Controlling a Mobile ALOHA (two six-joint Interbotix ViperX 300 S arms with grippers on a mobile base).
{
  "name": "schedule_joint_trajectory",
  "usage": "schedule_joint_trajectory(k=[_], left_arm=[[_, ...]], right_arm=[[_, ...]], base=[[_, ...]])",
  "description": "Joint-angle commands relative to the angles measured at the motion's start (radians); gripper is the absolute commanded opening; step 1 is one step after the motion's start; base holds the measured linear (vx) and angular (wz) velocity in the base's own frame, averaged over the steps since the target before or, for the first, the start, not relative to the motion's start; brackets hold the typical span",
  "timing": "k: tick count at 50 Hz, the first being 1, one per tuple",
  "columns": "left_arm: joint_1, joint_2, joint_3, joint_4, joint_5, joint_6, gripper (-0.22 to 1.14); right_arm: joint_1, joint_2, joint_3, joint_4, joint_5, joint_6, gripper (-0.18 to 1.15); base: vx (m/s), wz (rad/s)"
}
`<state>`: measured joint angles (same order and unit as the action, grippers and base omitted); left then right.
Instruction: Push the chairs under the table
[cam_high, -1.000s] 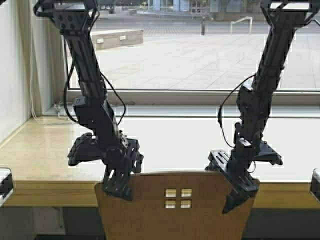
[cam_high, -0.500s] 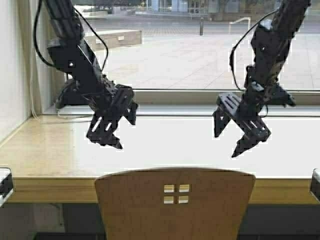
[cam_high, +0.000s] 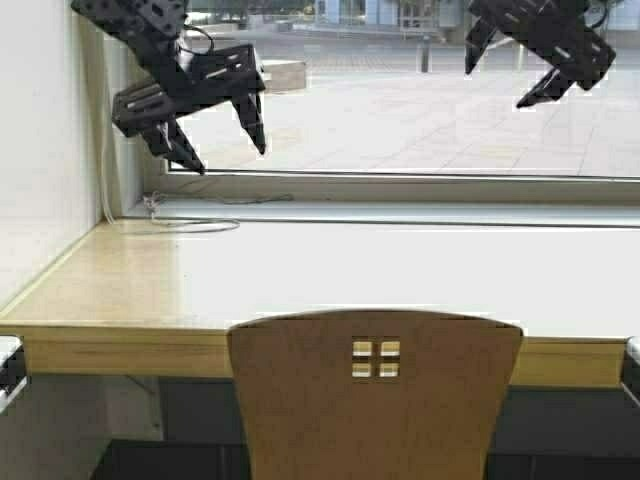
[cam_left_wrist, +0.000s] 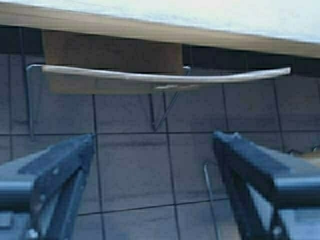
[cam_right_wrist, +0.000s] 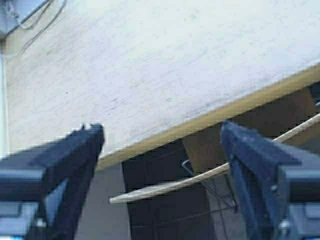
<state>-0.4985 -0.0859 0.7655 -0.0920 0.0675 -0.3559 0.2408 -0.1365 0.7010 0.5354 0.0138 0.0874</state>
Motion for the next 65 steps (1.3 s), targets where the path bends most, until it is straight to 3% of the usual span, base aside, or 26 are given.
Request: schedule_joint_trajectory(k=[1, 11, 21, 35, 41, 65], left_arm=[[0.003, -0.132, 0.02, 0.006, 0.089, 0.095, 1.0], [0.003, -0.305, 0.129, 0.034, 0.17, 0.124, 1.0], [0.003, -0.537, 0.282, 0.097, 0.241, 0.123, 1.0], [0.003, -0.845, 0.325, 0.218, 0.291, 0.118, 1.0], [0.029, -0.853, 0.354, 0.261, 0.23, 0.114, 1.0], [0.067, -0.884, 0.367, 0.255, 0.196, 0.087, 1.0]], right_arm=[[0.0, -0.124, 0.066, -0.086, -0.055, 0.0, 1.01], [-0.031, -0.275, 0.19, -0.201, -0.141, -0.002, 1.01], [-0.038, -0.35, 0.19, -0.252, -0.144, -0.029, 1.01], [-0.037, -0.344, 0.186, -0.262, -0.138, -0.029, 1.01], [-0.014, -0.36, 0.186, -0.267, -0.135, -0.034, 1.01], [-0.012, -0.35, 0.186, -0.319, -0.135, -0.032, 1.01]], base=[[-0.16, 0.22], [-0.13, 0.25], [-0.11, 0.36], [-0.13, 0.5], [-0.16, 0.48], [-0.24, 0.28]])
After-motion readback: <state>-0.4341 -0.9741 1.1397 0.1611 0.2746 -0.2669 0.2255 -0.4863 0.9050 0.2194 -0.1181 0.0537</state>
